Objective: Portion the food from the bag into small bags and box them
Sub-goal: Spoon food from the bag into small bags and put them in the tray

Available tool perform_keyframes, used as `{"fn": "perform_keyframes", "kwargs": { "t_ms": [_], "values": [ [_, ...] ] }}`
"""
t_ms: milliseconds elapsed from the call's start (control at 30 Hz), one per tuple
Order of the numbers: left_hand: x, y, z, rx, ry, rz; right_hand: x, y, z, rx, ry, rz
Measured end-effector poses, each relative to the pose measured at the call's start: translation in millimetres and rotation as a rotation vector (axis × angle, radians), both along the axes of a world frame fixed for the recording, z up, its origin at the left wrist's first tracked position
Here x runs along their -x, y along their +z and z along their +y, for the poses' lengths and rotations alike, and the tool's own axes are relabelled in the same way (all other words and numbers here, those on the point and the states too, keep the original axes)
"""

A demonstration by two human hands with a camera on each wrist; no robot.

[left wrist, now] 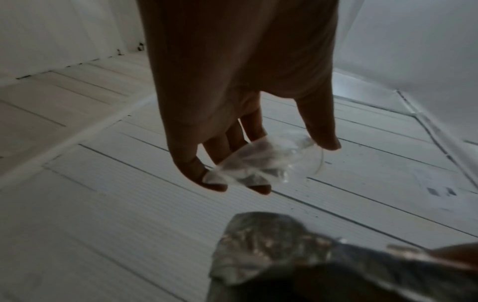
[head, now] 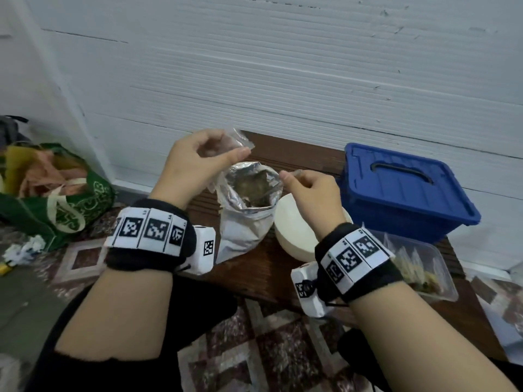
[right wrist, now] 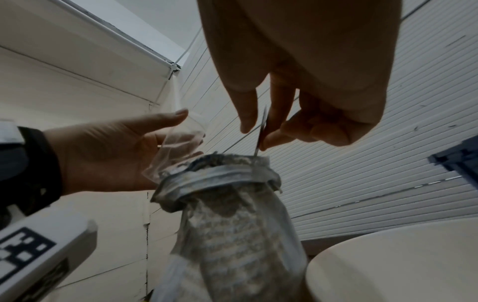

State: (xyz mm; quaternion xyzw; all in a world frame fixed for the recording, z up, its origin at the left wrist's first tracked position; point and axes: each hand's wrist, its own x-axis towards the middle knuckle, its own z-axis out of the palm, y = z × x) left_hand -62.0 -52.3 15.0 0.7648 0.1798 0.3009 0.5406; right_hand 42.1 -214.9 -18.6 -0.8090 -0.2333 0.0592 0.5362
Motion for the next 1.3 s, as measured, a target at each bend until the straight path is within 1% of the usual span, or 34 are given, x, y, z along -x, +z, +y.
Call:
{"fn": "perform_keyframes", "kwargs": {
  "t_ms": [67,167,300,400,467,567,700,833,1000,1133,1300],
  "values": [
    [4,-7,7,0.025,-0.025,0.05,3,0,6,0.038,-0.005,-0.084],
    [5,-14,12,0.034,-0.061,0.111,9,4,11,0.024,0.016,-0.249],
    [2,-15,12,0.049,-0.073,0.122,8,4,9,-0.018,0.021,-0.605],
    [1,-15,10,0.066,-0.082,0.127,7,-8,11,0.119,0.083,-0.8],
    [1,-14,8,0.074,-0.081,0.131,7,-16,11,0.192,0.113,-0.83],
    [1,-13,6,0.076,-0.084,0.136,8,-20,12,0.187,0.113,-0.716],
    [1,-11,4,0.055,-0.108,0.149,9,-9,13,0.116,0.054,-0.538],
    [1,-12,3,0.042,-0.115,0.163,9,0,12,0.104,0.015,-0.313],
    [2,-10,2,0.029,-0.126,0.176,7,0,13,0.015,-0.118,-0.052],
    [4,-8,6,-0.026,-0.097,0.168,4,1,14,-0.059,-0.219,0.032],
    [7,-7,14,-0.145,-0.043,0.189,-6,11,8,-0.084,-0.304,-0.012]
  ]
}}
